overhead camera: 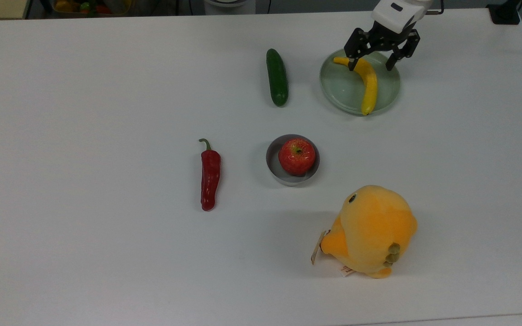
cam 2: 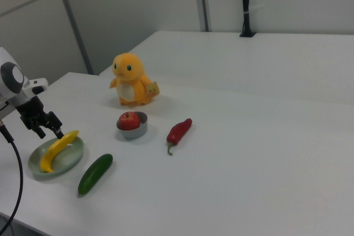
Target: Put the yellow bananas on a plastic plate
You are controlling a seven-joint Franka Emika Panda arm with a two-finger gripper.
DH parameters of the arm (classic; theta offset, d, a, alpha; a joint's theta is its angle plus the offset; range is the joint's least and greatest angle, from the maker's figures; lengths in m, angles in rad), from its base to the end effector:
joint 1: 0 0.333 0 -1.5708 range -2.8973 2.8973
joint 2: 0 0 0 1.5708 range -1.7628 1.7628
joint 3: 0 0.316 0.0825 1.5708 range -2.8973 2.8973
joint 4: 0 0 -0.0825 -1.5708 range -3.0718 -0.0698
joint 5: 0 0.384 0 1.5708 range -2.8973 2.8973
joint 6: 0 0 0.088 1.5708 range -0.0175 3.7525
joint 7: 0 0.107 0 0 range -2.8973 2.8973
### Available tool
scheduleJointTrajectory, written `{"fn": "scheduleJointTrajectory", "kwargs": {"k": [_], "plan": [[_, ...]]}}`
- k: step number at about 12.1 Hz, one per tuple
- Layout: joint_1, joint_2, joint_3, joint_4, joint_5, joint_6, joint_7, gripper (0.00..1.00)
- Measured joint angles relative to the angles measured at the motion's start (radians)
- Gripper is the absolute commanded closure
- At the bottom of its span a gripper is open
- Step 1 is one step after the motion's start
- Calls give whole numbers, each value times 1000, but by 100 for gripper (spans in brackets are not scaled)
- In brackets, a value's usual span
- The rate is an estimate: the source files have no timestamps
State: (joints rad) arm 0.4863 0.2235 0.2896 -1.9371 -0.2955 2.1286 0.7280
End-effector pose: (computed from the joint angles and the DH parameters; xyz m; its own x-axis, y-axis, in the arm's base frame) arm 0.4424 0.4067 0.3742 0.9736 0.2066 0.0973 0.1898 -0.9691 0.1577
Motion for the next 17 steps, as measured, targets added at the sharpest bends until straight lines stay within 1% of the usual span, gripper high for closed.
{"fn": "scheduleJointTrajectory", "kwargs": {"k": [1,3,4,5,6,7,8,9,11,12,15,16,17], "plan": [[-7,-10,0,3,0,-31,-3,0],[-29,-45,-5,11,0,-119,-74,0],[-40,-72,-24,15,23,-165,-132,0],[-46,-103,-65,17,68,-193,-200,0],[-55,-131,-119,18,100,-202,-249,0],[-75,-154,-170,18,115,-203,-275,0],[-116,-172,-205,19,122,-203,-291,0],[-159,-184,-227,19,130,-203,-298,0],[-218,-189,-269,20,159,-203,-378,0],[-248,-189,-278,20,167,-203,-433,0],[-345,-188,-279,21,247,-202,-529,0],[-364,-185,-273,22,256,-202,-545,0],[-381,-182,-254,23,257,-200,-549,0]]}}
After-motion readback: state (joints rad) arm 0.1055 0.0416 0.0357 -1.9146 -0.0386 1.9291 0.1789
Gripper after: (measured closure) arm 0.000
